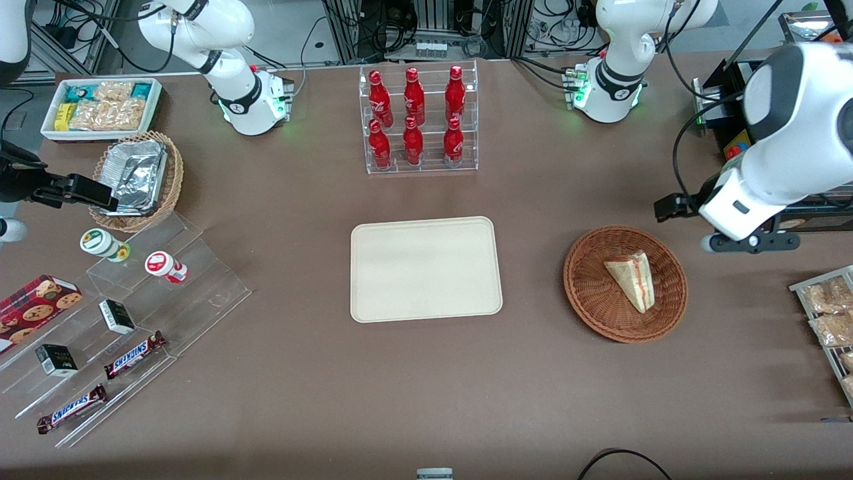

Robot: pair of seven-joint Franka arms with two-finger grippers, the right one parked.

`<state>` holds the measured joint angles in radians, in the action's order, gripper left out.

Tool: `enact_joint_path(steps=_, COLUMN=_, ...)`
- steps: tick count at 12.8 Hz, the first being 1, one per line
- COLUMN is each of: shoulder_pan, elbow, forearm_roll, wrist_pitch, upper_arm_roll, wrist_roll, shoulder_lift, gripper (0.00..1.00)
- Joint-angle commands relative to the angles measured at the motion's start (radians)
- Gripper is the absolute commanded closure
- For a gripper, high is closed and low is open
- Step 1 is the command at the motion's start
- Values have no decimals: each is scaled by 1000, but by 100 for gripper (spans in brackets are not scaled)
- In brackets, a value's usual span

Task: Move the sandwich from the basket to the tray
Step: 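Move the left gripper over the wrapped sandwich in the wicker basket, then lower the open left gripper around the sandwich and close it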

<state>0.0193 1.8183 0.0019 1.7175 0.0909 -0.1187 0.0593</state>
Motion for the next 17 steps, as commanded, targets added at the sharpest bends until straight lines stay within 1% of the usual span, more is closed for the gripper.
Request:
enact_joint_path(steps=1, shoulder_pan=-4, elbow=105, forearm_roll=1, wrist_pitch=118, upper_arm_roll=-7, wrist_roll=16, shoulder_lift=-7, gripper=0)
enact_joint_path(steps=5, shoulder_pan=-15, elbow=202, forearm_roll=1, wrist_pitch=263, upper_arm_roll=-7, wrist_roll=13, shoulder_lift=19, gripper=0)
enact_joint_path(steps=9, shoulder_pan=-15, elbow=245, forearm_roll=1, wrist_pitch=335, upper_arm_roll=-8, wrist_roll=-36, shoulder_lift=27, gripper=0)
enact_joint_path(steps=13, shoulder_pan=-16, elbow=332, forearm_roll=1, wrist_pitch=476, upper_arm_roll=-8, wrist_roll=-159, shoulder_lift=27, gripper=0)
enact_joint_path(steps=15, shoulder_pan=-16, elbow=355, forearm_roll=1, wrist_pitch=539, upper_arm_roll=-8, wrist_roll=-263, shoulder_lift=45, gripper=0)
enact_joint_path(steps=17, shoulder_pan=-15, elbow=355, forearm_roll=1, wrist_pitch=559, upper_arm_roll=-8, wrist_roll=-385, shoulder_lift=60, gripper=0)
